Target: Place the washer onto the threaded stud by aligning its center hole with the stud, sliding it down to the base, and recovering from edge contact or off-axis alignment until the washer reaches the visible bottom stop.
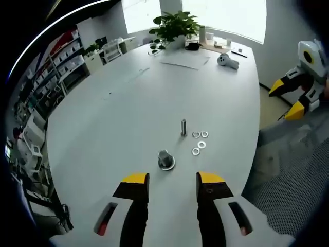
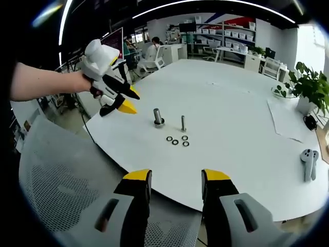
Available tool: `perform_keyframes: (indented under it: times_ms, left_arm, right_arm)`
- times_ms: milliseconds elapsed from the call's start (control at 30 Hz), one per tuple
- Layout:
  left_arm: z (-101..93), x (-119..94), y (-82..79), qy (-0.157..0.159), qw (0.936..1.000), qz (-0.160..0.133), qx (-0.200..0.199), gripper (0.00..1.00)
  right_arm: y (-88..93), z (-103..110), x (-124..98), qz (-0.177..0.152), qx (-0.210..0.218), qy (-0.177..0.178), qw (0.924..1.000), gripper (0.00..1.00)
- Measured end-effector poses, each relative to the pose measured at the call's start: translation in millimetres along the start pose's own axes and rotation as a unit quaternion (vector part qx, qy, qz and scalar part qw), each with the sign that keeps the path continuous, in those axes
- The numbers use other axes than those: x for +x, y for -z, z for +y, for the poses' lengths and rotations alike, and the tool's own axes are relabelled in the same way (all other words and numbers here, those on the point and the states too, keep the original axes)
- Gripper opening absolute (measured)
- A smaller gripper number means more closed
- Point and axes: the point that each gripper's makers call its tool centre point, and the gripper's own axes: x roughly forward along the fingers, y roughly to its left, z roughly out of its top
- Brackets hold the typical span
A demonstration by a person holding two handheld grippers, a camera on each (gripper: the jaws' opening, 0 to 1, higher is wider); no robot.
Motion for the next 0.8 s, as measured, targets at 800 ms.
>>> perform_keyframes:
  times_ms: [800]
  left_arm:
    - [-8.3,-81.2,18.2,-0.043,0.9846,-0.104,-0.134,0.4]
  right_arm:
    - [4.8,-4.9,0.9,0.013,0.01,0.009,0.9998,0.4]
